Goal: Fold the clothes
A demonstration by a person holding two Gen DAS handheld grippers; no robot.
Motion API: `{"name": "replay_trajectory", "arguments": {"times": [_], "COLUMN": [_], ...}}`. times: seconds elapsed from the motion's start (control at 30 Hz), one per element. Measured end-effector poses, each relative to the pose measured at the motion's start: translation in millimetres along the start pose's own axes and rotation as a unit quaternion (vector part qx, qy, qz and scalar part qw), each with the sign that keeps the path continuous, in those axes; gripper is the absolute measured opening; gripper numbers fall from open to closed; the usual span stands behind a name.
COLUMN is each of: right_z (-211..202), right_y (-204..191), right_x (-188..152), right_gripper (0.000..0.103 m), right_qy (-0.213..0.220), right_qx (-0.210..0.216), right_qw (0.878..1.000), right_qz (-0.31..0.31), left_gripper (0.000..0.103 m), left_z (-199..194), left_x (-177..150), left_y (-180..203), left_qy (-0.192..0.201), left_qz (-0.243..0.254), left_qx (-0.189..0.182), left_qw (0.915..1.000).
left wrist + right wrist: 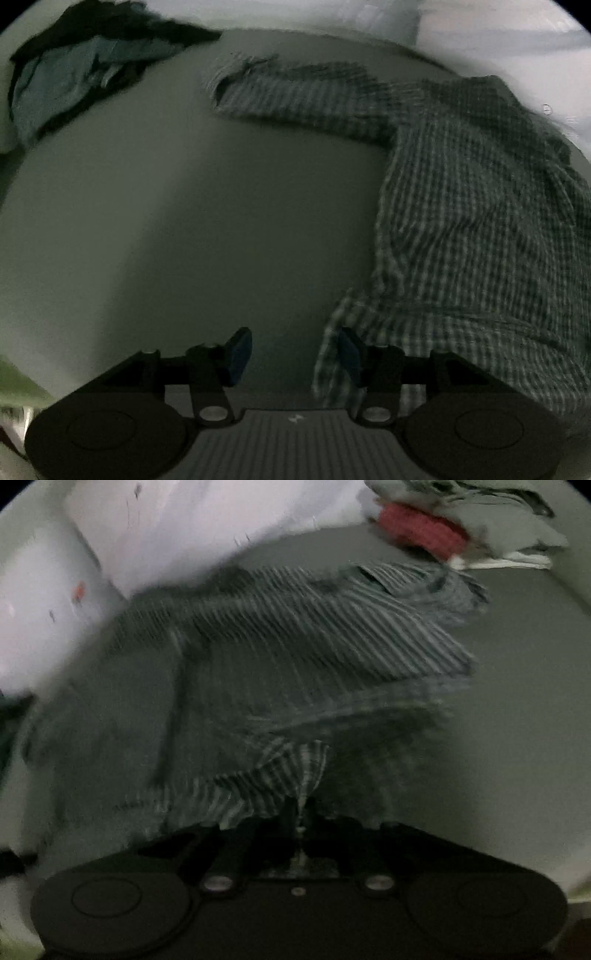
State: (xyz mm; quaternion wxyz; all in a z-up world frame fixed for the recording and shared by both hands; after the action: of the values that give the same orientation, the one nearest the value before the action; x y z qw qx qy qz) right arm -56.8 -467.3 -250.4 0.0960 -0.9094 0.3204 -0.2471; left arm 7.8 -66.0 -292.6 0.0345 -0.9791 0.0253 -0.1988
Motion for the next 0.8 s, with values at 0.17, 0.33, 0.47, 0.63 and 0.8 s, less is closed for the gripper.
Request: {"name": "replay_trajectory", "arguments": {"times": [0.17,0.33,0.47,0.63,0.8], "right_z": [-13,25,63,54,20], "right_y": [-10,-38,-40,-15,49], "right_x": [35,65,54,28,18], "right_gripper": [0.053,0.064,0.060,0.001,0.000], "right_qy": [0.089,0.101,0.056,0.044,0.048], "right_qx": [-0.013,-0.016,-0.040,-0.071,-0.162], "right_qw": [0.996,0.994,0.995,0.990,0.982], "right_qz": [0.003,-0.029,-0.067,-0.110,-0.087], "left_gripper": [0.053,0.053,0.053,0.054,0.053], "left_z": [-5,-7,-11,-7,-5], "left_x": [6,22,26,31,43], "left_y": [0,7,10,10,12], "left_qy": [0.011,0.023,0.028,0.024,0.029], "left_qz": [-0.004,0.001,0.014,0.009,0.005], "left_qx": [-0.006,-0.008,-0.009,-0.009,-0.008], "left_qw": [0.9999,0.9997,0.9995,0.9996,0.9995]}}
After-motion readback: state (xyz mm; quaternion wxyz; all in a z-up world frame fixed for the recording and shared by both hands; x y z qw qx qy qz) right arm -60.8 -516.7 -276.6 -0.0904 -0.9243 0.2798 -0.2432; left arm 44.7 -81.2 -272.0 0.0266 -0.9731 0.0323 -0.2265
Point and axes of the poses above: each gripper's, at about its wrist camera, not at the fingertips, and z roughly the way its jaws point, y to its right, x to its top, the point moved 9 cm from there along z, roughly the way its jaws point, and after that the axes turned 14 degrees about z, right-handed, at the moved point
